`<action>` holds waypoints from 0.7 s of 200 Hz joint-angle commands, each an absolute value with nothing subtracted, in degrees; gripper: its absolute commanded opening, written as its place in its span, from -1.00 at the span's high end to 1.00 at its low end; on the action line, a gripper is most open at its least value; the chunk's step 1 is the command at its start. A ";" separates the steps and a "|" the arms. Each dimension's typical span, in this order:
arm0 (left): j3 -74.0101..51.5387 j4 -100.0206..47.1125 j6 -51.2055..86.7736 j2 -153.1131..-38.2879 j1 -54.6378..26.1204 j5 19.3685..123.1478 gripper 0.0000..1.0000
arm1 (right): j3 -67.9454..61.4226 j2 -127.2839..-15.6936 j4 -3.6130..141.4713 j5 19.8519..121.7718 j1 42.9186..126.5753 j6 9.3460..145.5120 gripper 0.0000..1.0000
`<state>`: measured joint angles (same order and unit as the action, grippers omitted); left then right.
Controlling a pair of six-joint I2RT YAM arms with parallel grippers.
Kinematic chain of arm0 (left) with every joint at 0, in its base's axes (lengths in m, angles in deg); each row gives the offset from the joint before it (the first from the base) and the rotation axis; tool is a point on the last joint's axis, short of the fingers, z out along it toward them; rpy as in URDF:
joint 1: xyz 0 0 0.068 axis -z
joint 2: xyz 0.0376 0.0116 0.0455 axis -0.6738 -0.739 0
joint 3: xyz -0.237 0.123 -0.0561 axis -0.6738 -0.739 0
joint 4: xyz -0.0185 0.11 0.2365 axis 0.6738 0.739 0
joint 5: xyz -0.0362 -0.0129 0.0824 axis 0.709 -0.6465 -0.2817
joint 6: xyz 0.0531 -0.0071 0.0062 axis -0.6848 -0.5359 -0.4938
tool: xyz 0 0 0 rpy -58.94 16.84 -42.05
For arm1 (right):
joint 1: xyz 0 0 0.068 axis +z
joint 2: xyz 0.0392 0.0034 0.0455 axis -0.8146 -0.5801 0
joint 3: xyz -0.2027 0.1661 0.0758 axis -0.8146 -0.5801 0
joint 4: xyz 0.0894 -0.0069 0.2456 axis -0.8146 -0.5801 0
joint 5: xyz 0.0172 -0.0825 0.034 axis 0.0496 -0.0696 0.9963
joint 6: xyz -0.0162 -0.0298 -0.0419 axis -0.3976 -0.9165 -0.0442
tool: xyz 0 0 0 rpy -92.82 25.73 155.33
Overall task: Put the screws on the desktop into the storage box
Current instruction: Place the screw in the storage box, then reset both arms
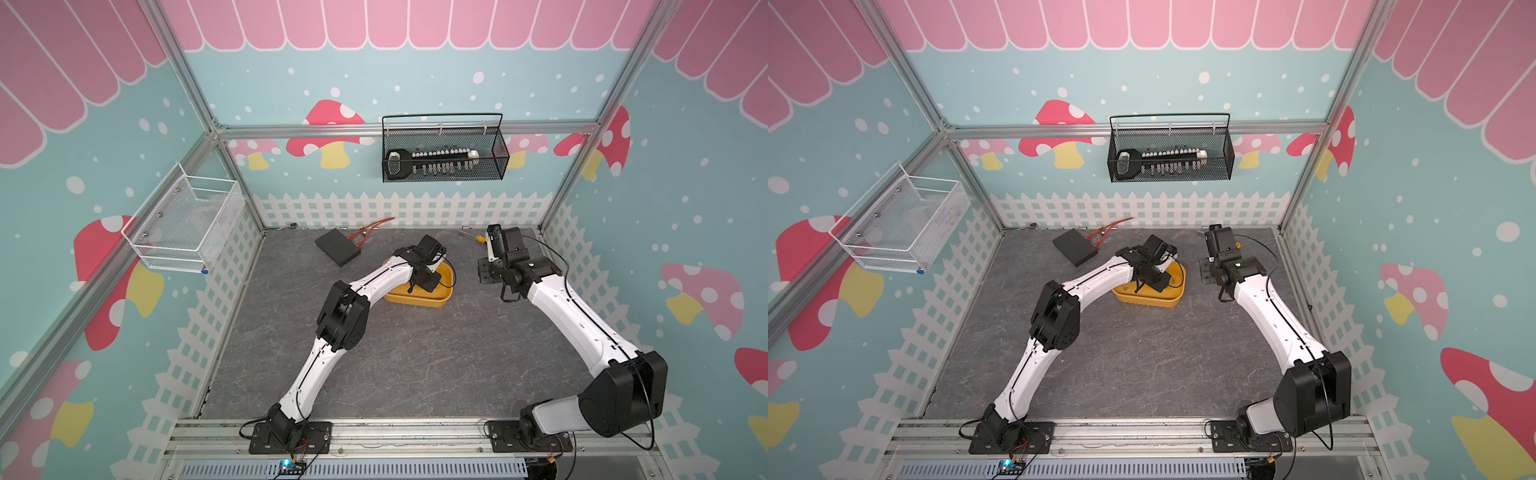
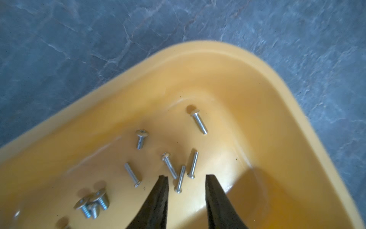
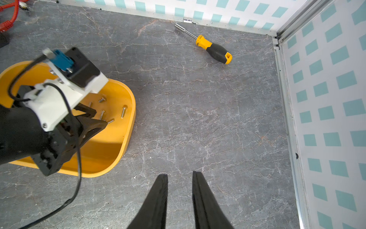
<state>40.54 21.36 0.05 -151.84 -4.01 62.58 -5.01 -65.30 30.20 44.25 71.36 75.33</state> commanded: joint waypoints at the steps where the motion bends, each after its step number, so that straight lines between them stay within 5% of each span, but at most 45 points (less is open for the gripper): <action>1: 41.35 21.26 -0.40 -145.15 -3.71 59.86 0.21 | -4.24 -63.72 30.65 43.62 70.98 76.05 0.42; 34: 41.18 21.03 0.07 -140.76 -3.85 57.24 0.01 | -3.85 -62.75 31.12 43.37 70.98 76.21 0.34; 77: 31.39 13.90 3.80 -127.82 -6.19 52.68 -0.20 | -8.14 -57.77 38.29 40.85 70.98 75.51 0.00; 140: -16.17 -23.17 16.81 -96.14 -25.67 49.82 -0.47 | -31.10 -45.60 69.70 39.04 70.90 64.30 -0.56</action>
<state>-4.07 -5.98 8.86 -102.57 -18.11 50.97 -24.55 -47.81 54.13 40.33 71.28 69.78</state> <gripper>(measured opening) 0.712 0.754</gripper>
